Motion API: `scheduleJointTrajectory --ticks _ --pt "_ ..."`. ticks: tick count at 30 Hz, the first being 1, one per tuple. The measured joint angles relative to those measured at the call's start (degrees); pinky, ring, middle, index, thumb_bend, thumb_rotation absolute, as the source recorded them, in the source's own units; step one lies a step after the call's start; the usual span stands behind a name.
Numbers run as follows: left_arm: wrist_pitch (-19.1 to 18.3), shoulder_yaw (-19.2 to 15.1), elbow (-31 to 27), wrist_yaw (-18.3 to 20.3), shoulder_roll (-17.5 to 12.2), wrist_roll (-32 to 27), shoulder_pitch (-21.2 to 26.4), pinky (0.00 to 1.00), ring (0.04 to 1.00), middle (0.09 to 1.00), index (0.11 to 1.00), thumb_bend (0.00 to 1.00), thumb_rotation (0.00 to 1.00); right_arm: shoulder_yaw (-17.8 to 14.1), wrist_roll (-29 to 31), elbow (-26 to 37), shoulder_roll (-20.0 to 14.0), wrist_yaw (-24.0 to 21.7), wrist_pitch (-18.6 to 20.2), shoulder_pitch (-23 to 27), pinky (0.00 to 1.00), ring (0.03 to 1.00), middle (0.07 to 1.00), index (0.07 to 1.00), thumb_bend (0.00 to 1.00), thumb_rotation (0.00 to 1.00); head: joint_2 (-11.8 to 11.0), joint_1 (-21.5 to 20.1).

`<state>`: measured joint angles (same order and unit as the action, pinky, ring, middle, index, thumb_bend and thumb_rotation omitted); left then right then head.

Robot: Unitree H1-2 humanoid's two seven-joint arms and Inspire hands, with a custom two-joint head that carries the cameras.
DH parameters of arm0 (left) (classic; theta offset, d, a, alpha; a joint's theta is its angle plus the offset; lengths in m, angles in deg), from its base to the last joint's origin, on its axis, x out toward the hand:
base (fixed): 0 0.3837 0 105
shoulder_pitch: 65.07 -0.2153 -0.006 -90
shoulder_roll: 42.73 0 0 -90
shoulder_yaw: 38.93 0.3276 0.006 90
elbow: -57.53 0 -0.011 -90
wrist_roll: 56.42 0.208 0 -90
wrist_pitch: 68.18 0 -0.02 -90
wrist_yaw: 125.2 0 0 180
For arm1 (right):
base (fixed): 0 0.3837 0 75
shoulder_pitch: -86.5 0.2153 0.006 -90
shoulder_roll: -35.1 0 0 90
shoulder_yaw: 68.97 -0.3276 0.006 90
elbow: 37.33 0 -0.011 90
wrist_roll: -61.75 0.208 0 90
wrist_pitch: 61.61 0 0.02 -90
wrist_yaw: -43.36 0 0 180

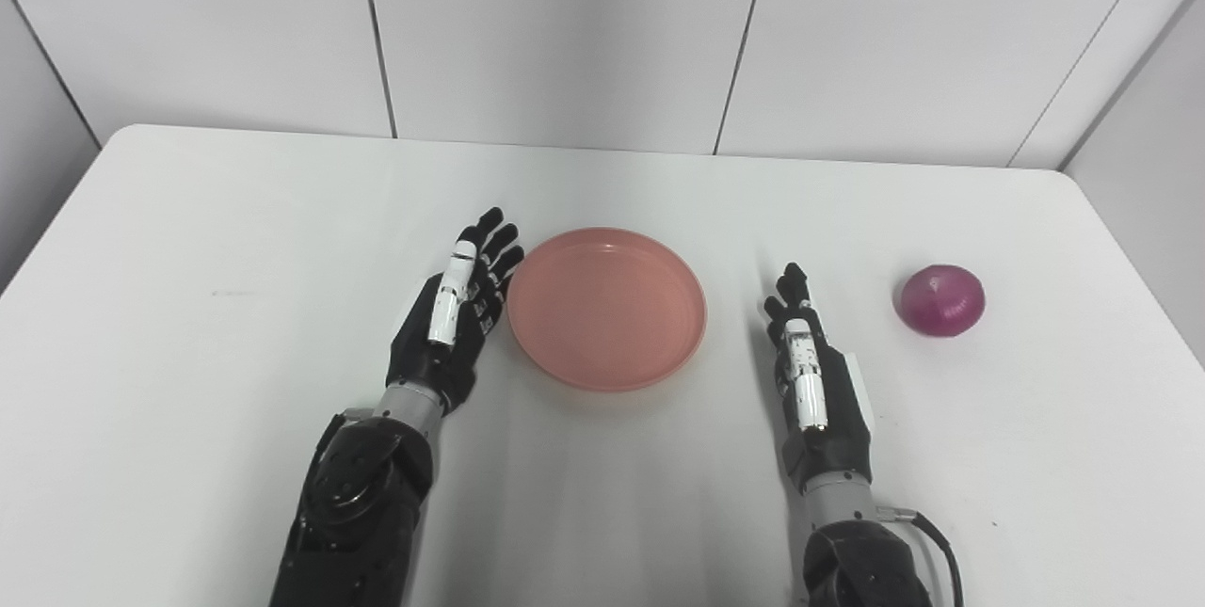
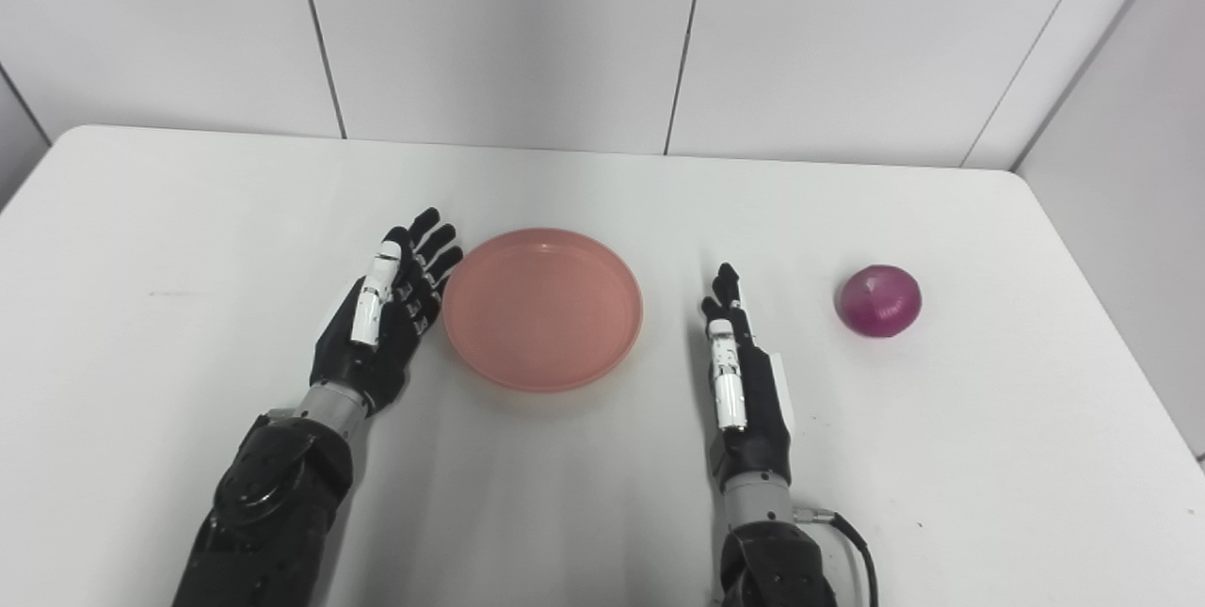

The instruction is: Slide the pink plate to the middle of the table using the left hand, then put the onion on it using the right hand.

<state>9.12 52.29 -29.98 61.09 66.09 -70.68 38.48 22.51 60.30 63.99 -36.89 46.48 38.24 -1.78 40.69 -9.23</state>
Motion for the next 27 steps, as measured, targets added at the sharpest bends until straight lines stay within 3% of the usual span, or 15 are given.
scheduleJointTrajectory --ticks 4,11,22,27 --pt "0.04 -0.11 0.02 0.45 0.00 -0.27 -0.03 0.96 0.965 0.971 0.945 0.47 1.00 -0.03 -2.59 0.20 -0.27 0.46 0.33 0.18 1.00 0.963 0.983 0.997 0.20 1.00 0.00 -0.96" --pt "0.43 -0.24 0.25 1.02 -0.02 -0.43 -0.06 0.97 0.965 0.973 0.948 0.47 1.00 -0.12 -6.95 5.91 -2.75 0.03 5.38 2.03 1.00 0.962 0.977 0.983 0.27 1.00 -0.17 -1.75" --pt "1.30 -0.47 0.65 1.71 -0.03 -0.66 -0.16 0.96 0.966 0.977 0.955 0.47 1.00 -0.05 -12.52 9.77 -7.13 -0.92 10.58 4.80 1.00 0.978 0.964 0.965 0.35 1.00 -0.35 -3.16" --pt "1.45 -0.46 0.72 1.74 -0.02 -0.65 -0.16 0.96 0.962 0.973 0.949 0.47 1.00 -0.53 -12.43 10.78 -8.15 -2.16 11.39 5.98 0.94 0.969 0.978 0.976 0.37 0.94 -0.18 -3.60"
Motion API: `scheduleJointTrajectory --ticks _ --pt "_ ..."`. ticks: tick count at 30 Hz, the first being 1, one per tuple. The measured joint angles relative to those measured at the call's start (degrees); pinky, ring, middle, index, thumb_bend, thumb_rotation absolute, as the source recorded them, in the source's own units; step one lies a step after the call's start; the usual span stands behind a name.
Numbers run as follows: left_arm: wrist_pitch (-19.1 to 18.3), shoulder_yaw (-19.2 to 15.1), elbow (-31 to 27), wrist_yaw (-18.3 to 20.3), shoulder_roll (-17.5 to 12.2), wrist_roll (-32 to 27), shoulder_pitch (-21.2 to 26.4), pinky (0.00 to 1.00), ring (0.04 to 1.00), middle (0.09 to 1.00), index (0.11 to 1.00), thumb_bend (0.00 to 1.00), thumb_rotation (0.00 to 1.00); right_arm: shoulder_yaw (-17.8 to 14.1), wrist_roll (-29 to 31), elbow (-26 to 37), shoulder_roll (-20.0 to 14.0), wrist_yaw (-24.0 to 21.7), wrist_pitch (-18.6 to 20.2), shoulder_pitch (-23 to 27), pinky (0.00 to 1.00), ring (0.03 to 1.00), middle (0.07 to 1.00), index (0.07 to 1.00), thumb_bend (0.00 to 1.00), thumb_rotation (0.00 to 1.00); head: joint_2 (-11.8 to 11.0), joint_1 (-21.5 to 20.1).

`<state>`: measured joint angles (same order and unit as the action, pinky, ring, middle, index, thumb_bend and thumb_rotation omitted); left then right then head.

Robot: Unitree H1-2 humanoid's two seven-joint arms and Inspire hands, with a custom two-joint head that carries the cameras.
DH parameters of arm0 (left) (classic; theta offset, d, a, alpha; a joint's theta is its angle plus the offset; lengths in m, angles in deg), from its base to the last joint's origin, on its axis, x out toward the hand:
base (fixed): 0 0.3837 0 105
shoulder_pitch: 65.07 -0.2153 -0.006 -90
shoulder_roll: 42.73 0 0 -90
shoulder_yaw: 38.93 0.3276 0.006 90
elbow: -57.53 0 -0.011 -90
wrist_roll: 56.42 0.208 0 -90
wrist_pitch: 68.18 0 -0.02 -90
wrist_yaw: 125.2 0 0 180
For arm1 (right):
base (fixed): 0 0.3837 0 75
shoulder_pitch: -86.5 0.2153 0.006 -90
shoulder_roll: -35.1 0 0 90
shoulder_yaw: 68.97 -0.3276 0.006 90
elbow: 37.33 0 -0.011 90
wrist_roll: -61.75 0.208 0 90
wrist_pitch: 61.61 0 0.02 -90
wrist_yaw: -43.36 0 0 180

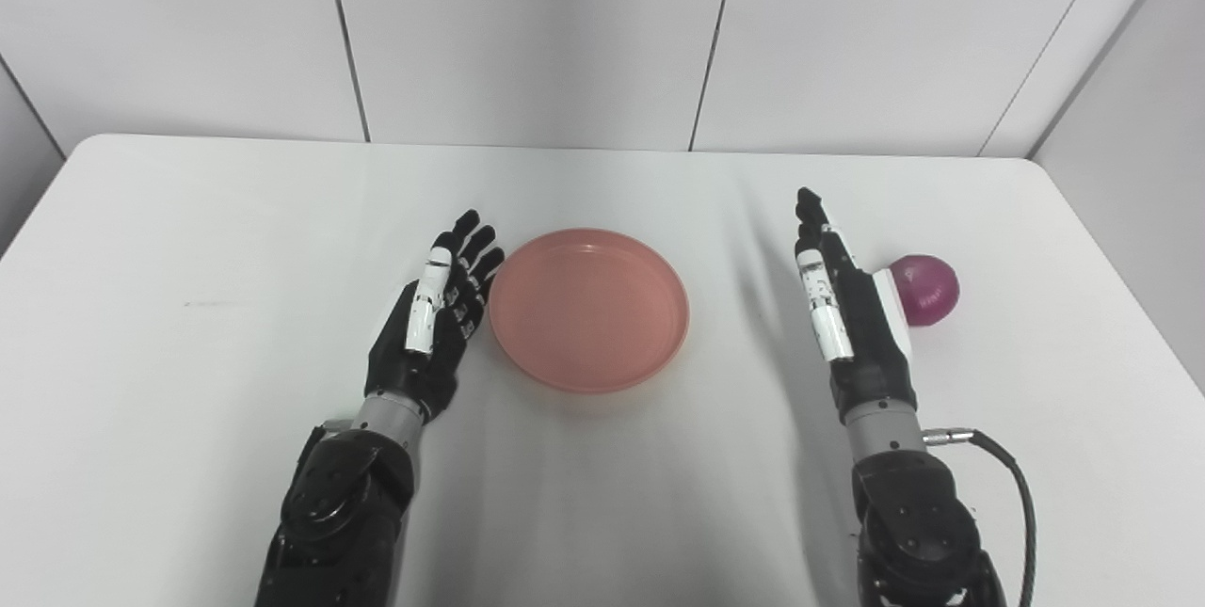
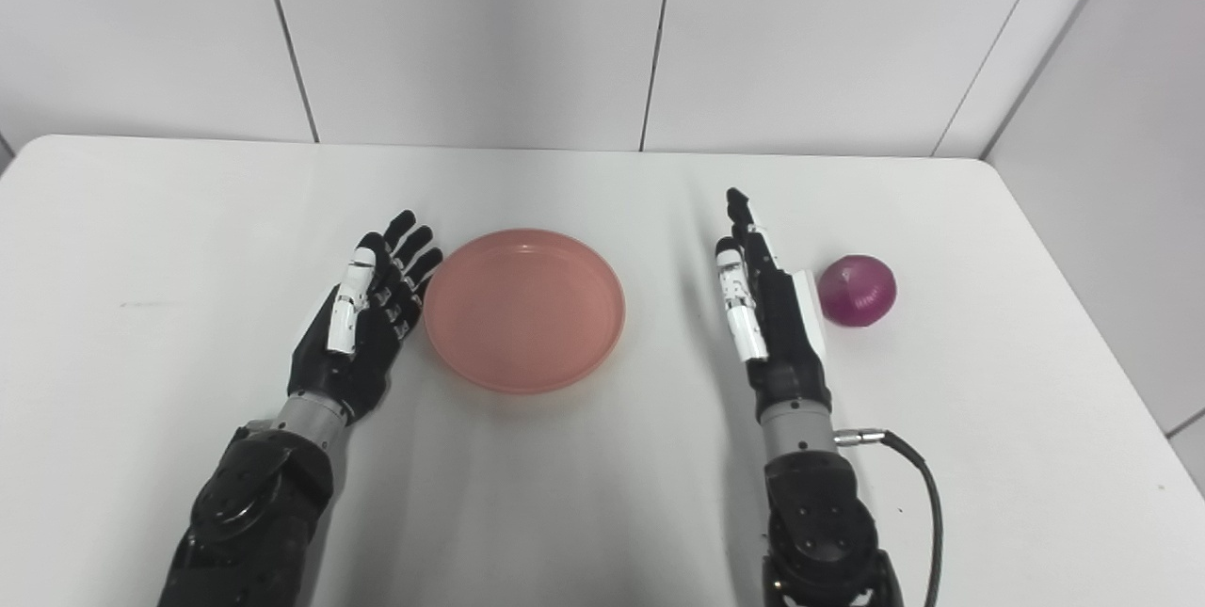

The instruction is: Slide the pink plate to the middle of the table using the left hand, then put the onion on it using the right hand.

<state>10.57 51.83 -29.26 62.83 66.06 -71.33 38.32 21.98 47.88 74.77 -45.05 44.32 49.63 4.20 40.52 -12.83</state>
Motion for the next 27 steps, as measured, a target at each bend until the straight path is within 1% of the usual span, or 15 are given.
scheduleJointTrajectory --ticks 1,3,5,6,9,10,11,12,13,14,16,18,20,25,27 --pt "0.01 0.00 0.00 0.02 0.00 0.00 0.00 0.96 0.962 0.973 0.949 0.47 1.00 -0.22 0.07 0.64 -0.36 -0.25 0.24 0.08 0.94 0.970 0.979 0.976 0.39 0.93 0.00 0.00" --pt "0.34 -0.06 0.20 0.18 -0.01 -0.01 0.00 0.96 0.957 0.968 0.943 0.48 1.00 -0.43 -0.61 1.70 -1.43 -0.49 0.37 0.63 0.93 0.973 0.976 0.971 0.37 0.86 0.00 -0.18" --pt "0.76 -0.21 0.50 0.30 0.00 -0.01 0.00 0.95 0.953 0.964 0.938 0.48 1.00 -0.50 -2.35 2.15 -3.27 -0.88 0.51 1.54 0.91 0.966 0.968 0.965 0.39 0.80 0.00 -0.35" --pt "0.89 -0.21 0.53 0.32 0.00 0.01 0.00 0.95 0.954 0.964 0.939 0.47 1.00 -0.61 -3.60 2.35 -4.32 -0.96 0.57 1.93 0.90 0.954 0.960 0.961 0.41 0.79 0.00 -0.35" --pt "1.06 -0.20 0.62 0.36 -0.01 0.04 0.01 0.95 0.955 0.964 0.939 0.47 1.00 -0.64 -7.05 2.40 -7.40 -1.15 0.74 2.64 0.88 0.932 0.953 0.967 0.49 0.75 0.00 -0.62" --pt "1.08 -0.21 0.62 0.37 -0.01 0.04 0.01 0.96 0.957 0.965 0.940 0.47 1.00 -0.75 -7.87 2.38 -8.24 -1.29 0.90 2.78 0.87 0.926 0.954 0.971 0.53 0.71 0.00 -0.53" --pt "1.09 -0.22 0.62 0.36 0.00 0.04 0.01 0.96 0.957 0.965 0.940 0.47 1.00 -0.98 -8.07 2.38 -8.91 -1.38 0.91 2.85 0.87 0.926 0.954 0.971 0.53 0.71 0.00 -0.53" --pt "1.10 -0.24 0.62 0.36 0.00 0.04 0.01 0.95 0.955 0.964 0.939 0.48 1.00 -1.15 -8.38 2.34 -9.33 -1.40 0.91 2.88 0.85 0.917 0.951 0.968 0.59 0.70 0.00 -0.53" --pt "1.10 -0.28 0.63 0.36 -0.01 0.06 0.01 0.95 0.955 0.964 0.939 0.48 1.00 -1.18 -9.25 2.21 -9.72 -1.40 0.91 2.92 0.84 0.912 0.950 0.966 0.62 0.69 0.00 -0.36" --pt "1.10 -0.30 0.64 0.36 -0.01 0.09 0.01 0.95 0.955 0.964 0.941 0.47 1.00 -1.21 -9.90 2.00 -10.13 -1.41 0.90 2.95 0.84 0.910 0.947 0.967 0.68 0.64 0.00 -0.35" --pt "1.10 -0.30 0.68 0.36 -0.01 0.10 0.01 0.95 0.955 0.965 0.943 0.47 1.00 -1.23 -11.43 0.72 -11.25 -1.43 0.90 3.18 0.84 0.904 0.938 0.962 0.75 0.59 0.00 -0.70" --pt "1.15 -0.42 0.75 0.37 -0.02 0.08 0.01 0.96 0.956 0.965 0.944 0.47 1.00 -1.35 -12.92 -0.22 -12.52 -1.39 0.89 3.27 0.83 0.898 0.934 0.958 0.78 0.58 0.00 -0.97" --pt "1.19 -0.52 0.82 0.42 -0.05 0.07 0.01 0.96 0.958 0.967 0.946 0.47 1.00 -1.37 -14.43 -1.20 -13.50 -1.29 0.85 3.55 0.83 0.897 0.932 0.953 0.81 0.54 -0.09 -0.97" --pt "1.66 -0.52 1.41 1.06 -0.38 0.05 0.04 0.96 0.960 0.970 0.951 0.48 1.00 -1.67 -17.04 -2.48 -16.10 -1.26 0.85 4.02 0.82 0.895 0.929 0.958 0.87 0.53 -0.35 -1.23" --pt "1.93 -0.55 1.64 1.23 -0.70 0.05 0.09 0.96 0.961 0.970 0.949 0.47 1.00 -2.12 -17.45 -2.49 -16.69 -1.84 1.01 4.22 0.82 0.908 0.940 0.965 0.88 0.50 -0.44 -1.50"
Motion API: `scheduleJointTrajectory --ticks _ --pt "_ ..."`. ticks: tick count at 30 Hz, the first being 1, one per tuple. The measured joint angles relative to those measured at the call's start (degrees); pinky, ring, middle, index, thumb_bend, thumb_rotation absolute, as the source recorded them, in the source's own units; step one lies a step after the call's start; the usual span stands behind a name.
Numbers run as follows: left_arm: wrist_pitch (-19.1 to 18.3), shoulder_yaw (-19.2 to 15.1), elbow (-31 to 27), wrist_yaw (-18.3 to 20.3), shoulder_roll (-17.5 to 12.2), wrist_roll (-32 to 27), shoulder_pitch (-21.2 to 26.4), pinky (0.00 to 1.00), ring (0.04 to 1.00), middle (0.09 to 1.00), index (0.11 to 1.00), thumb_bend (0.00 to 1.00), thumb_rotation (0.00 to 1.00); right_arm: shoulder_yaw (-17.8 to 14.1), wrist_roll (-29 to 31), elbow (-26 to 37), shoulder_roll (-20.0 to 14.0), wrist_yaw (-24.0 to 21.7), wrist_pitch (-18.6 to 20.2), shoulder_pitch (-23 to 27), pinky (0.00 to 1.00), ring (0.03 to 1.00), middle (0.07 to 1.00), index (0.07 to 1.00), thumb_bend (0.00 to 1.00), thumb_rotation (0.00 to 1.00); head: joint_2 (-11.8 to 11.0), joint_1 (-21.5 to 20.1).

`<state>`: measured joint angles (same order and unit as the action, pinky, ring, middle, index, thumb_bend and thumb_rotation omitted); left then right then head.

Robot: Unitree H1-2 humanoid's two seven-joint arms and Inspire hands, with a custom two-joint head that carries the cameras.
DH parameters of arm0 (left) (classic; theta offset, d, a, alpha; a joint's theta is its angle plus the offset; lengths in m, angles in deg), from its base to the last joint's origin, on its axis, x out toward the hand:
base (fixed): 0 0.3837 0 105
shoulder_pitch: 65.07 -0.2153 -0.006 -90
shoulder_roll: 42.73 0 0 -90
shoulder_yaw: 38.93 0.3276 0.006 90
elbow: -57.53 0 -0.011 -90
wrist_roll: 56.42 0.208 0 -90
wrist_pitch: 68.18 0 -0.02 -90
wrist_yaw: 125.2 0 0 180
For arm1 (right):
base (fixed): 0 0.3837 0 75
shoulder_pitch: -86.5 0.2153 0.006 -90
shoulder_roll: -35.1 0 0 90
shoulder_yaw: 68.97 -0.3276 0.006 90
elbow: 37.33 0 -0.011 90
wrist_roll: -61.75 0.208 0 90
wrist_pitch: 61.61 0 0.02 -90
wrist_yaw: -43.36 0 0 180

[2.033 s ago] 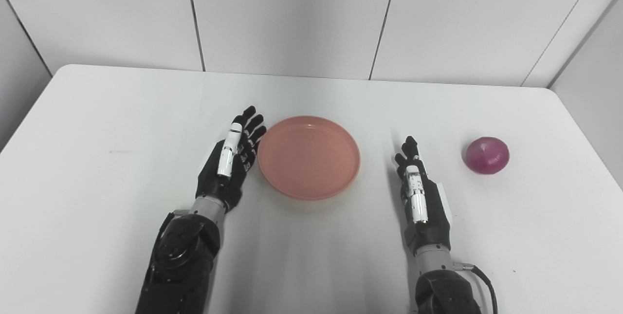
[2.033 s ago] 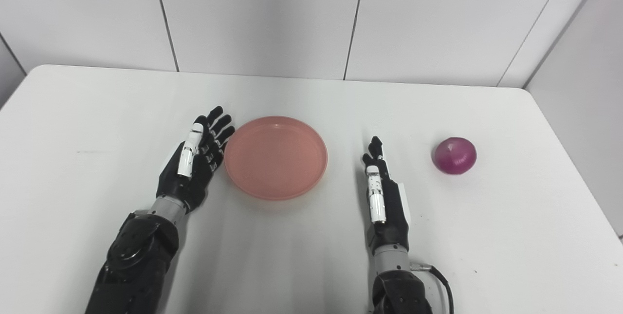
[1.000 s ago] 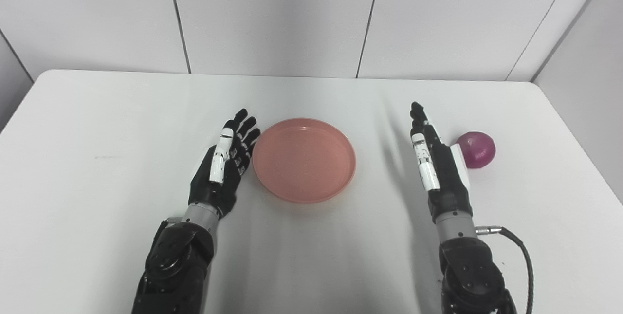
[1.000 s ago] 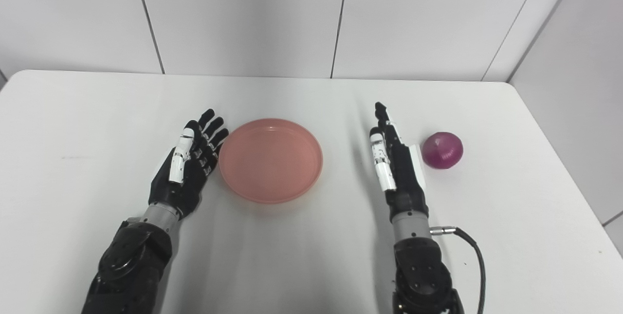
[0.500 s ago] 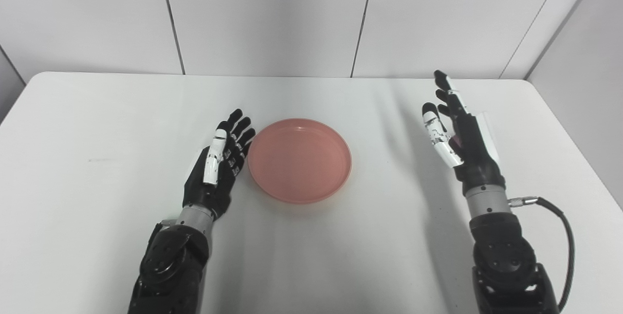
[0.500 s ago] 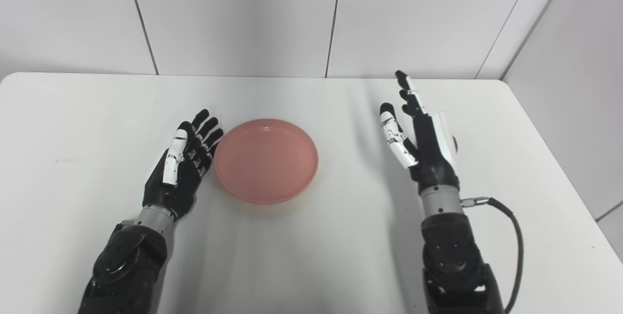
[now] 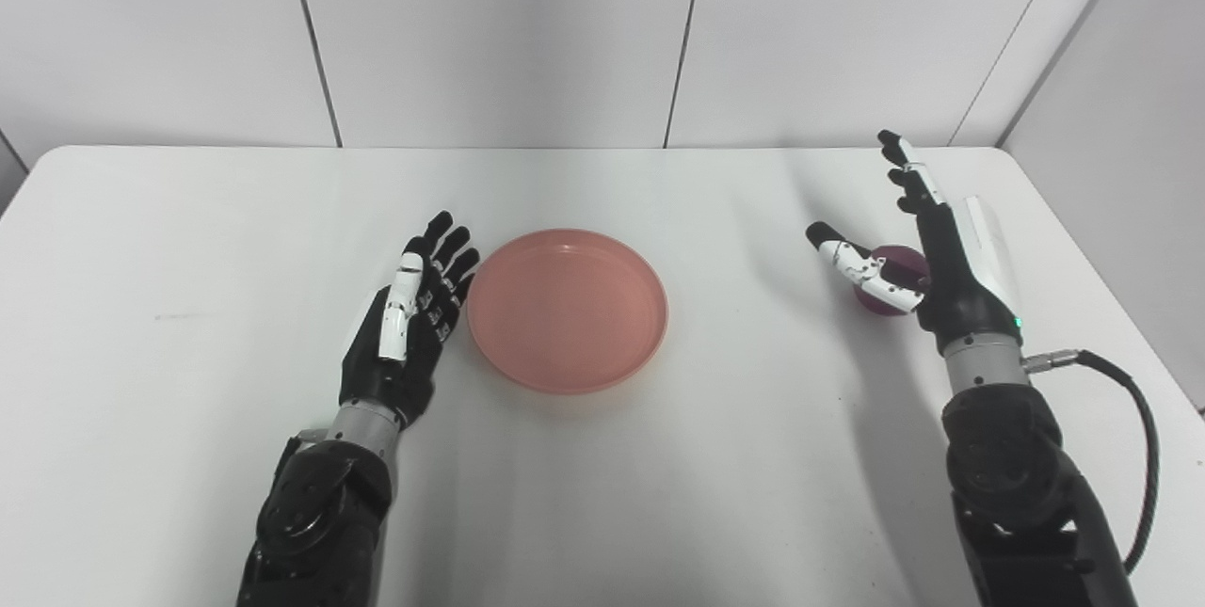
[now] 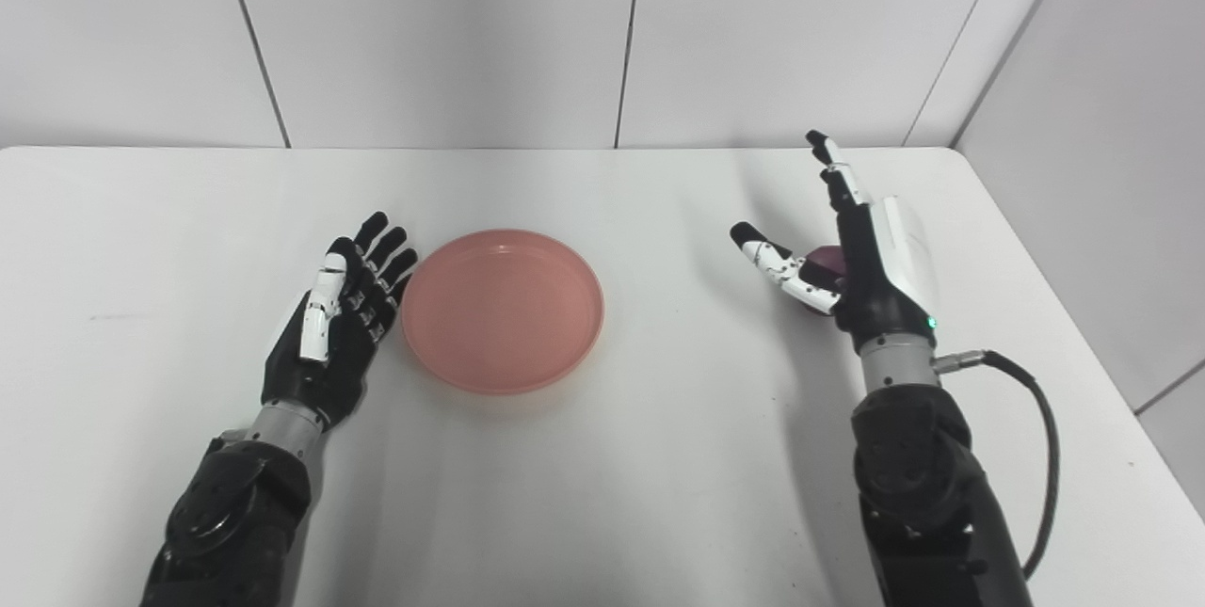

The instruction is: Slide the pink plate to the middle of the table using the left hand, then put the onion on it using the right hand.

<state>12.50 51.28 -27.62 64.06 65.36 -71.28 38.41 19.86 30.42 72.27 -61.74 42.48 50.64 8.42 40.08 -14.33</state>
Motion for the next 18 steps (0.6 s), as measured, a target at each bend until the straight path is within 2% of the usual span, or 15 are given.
scheduleJointTrajectory --ticks 4,7,12,18 --pt "0.43 -0.04 0.13 0.21 -0.14 -0.02 0.00 0.95 0.957 0.966 0.944 0.48 1.00 -1.00 -0.30 0.23 -0.99 -1.95 1.08 0.70 0.82 0.921 0.948 0.964 0.89 0.39 -0.09 -0.35" --pt "0.46 -0.16 0.14 0.36 -0.21 -0.01 0.00 0.95 0.952 0.961 0.940 0.48 1.00 -1.38 -0.74 0.59 -2.27 -3.55 1.41 0.88 0.80 0.907 0.944 0.961 0.90 0.37 -0.18 -0.53" --pt "0.28 -0.48 0.12 0.24 -0.23 0.09 0.00 0.95 0.949 0.958 0.935 0.47 1.00 -1.44 -2.95 0.97 -3.51 -5.26 2.12 0.87 0.75 0.862 0.916 0.950 0.96 0.37 -0.35 -0.97" --pt "0.28 -0.61 0.11 0.33 -0.44 0.06 0.00 0.95 0.949 0.956 0.934 0.48 1.00 -1.75 -5.66 0.33 -5.30 -6.57 2.59 0.95 0.75 0.867 0.920 0.943 1.00 0.39 -1.05 -1.49"
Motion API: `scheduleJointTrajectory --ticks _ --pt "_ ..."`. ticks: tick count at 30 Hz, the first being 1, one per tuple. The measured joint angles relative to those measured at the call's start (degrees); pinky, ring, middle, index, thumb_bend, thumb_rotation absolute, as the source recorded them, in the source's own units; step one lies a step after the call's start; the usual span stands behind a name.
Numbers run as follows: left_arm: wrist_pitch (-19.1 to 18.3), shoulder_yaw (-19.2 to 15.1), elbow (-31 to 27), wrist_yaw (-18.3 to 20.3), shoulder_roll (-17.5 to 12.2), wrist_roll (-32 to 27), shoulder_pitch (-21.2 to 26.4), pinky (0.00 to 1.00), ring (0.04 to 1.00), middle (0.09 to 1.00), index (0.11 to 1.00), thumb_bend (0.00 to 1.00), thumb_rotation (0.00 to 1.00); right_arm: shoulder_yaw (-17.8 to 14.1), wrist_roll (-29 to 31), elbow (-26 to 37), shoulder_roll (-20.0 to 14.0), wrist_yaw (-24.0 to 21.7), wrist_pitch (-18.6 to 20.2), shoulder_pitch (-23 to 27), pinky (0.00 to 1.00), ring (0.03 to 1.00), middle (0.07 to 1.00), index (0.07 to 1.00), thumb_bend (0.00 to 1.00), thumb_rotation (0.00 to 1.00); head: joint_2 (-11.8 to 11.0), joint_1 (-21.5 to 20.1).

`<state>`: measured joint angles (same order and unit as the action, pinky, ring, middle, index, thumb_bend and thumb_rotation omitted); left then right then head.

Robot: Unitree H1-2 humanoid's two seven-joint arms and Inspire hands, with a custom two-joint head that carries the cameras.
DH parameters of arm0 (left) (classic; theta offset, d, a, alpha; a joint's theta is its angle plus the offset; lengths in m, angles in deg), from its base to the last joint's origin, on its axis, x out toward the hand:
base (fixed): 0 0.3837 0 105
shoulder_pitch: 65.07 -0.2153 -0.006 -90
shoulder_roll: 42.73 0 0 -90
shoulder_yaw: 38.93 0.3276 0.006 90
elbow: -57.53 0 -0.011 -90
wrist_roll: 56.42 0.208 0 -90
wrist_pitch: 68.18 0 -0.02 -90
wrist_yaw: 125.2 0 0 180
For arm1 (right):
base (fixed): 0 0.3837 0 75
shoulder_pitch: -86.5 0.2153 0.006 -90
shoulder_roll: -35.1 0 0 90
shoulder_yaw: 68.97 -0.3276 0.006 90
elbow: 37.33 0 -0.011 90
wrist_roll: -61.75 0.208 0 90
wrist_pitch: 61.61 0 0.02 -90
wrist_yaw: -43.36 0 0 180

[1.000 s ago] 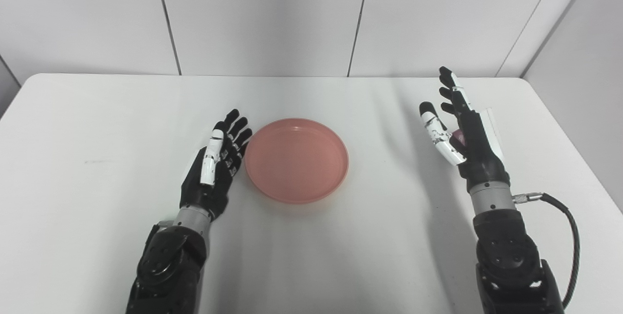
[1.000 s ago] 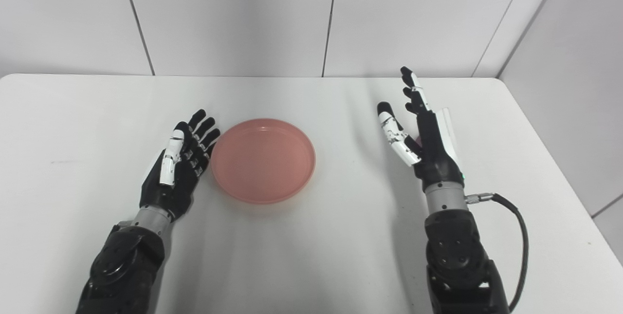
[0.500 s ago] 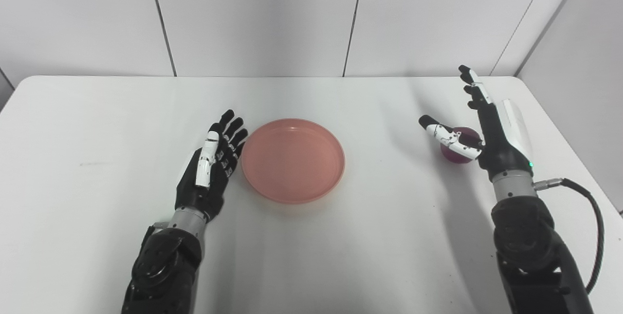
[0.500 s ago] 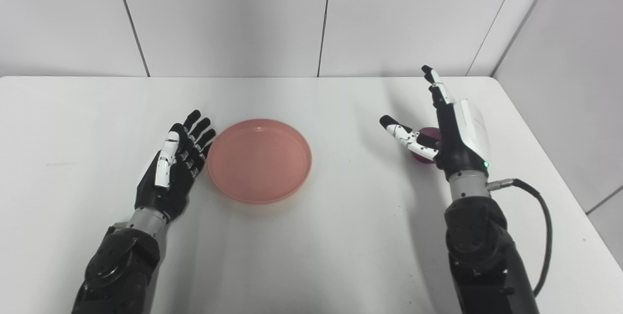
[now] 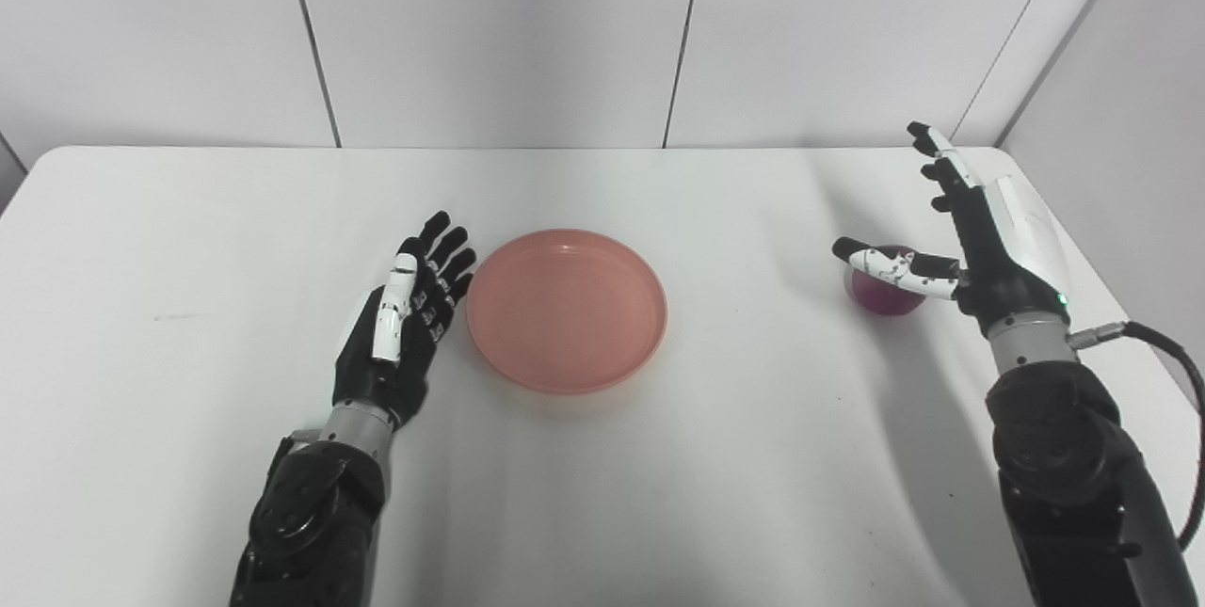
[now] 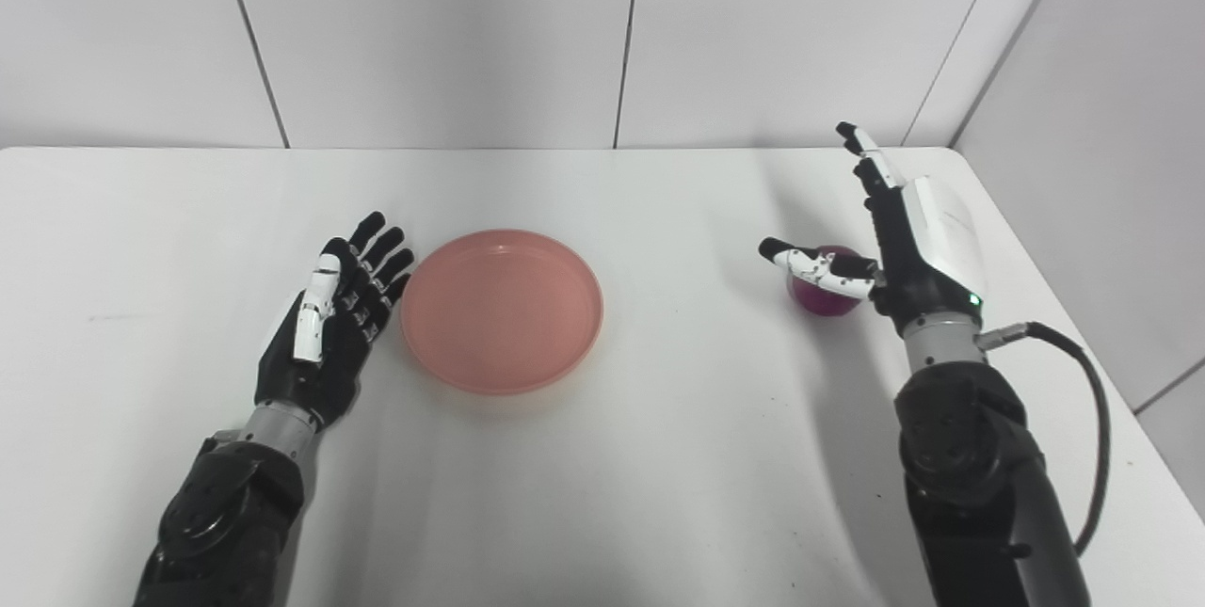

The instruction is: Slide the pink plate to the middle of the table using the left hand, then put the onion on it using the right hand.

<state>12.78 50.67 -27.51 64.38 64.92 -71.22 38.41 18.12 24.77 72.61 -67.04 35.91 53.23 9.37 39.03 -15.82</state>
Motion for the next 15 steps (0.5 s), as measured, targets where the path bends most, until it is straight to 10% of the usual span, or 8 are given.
scheduleJointTrajectory --ticks 15 --pt "-0.05 -0.33 0.04 0.32 -0.23 -0.08 0.00 0.95 0.950 0.957 0.935 0.47 1.00 -1.68 -1.00 -5.70 -2.38 -1.49 1.54 -0.69 0.77 0.882 0.921 0.928 1.00 0.39 -0.97 -0.26"
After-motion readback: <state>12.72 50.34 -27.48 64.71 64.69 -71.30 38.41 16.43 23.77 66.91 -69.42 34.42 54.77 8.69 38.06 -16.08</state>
